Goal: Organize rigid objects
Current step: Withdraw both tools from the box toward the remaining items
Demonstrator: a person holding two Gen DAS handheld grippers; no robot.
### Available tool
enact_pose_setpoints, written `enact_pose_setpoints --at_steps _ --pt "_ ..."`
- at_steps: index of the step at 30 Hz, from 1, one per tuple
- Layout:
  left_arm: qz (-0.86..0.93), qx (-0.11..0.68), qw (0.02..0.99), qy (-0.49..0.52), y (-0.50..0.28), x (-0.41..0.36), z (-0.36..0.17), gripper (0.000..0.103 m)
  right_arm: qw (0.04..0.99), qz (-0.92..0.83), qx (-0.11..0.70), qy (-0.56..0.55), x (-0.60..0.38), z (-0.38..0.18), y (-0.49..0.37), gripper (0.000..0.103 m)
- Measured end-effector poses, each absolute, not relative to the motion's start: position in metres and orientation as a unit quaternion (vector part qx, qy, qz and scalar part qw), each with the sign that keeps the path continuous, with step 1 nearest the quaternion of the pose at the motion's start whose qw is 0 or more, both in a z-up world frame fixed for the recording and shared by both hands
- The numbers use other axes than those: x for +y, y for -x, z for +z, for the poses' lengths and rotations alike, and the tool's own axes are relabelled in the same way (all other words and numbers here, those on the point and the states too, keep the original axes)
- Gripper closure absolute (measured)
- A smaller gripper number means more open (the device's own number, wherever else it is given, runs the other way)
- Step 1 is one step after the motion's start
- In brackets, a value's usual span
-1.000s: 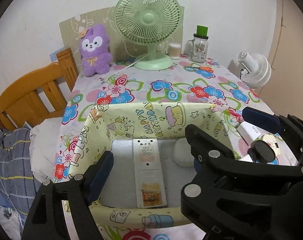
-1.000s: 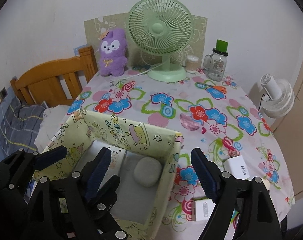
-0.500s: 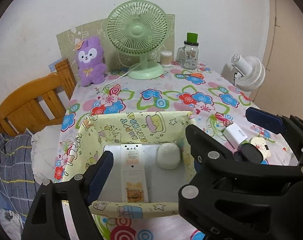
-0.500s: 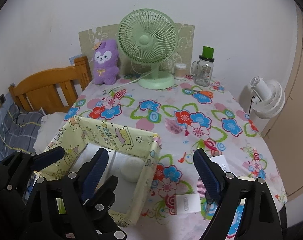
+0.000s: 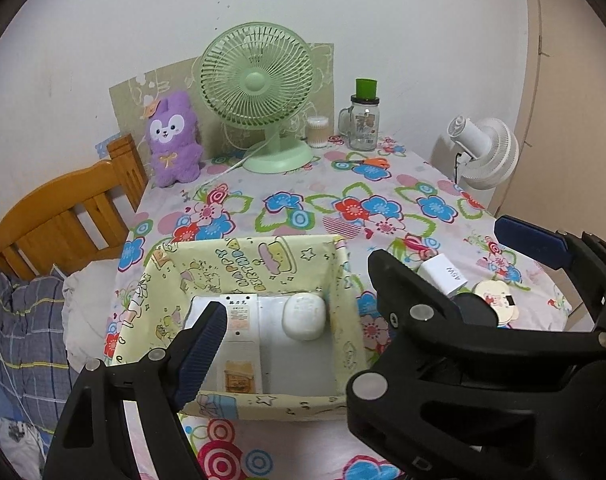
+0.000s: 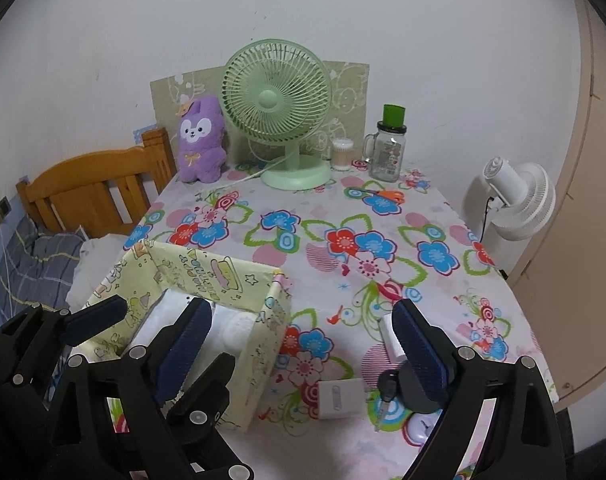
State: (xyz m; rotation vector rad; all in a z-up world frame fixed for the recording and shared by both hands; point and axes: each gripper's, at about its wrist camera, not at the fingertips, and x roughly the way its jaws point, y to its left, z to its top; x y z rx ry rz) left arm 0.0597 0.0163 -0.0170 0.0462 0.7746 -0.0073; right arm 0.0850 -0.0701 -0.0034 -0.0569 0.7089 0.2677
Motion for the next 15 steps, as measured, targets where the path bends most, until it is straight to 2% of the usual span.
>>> enact_pose_setpoints --at_steps 15 --pt "-0.027 0.366 0.930 -0.029 -0.050 -0.022 -0.009 0.018 0.935 0.107 0.337 0.017 -0.111 0.004 -0.070 0.006"
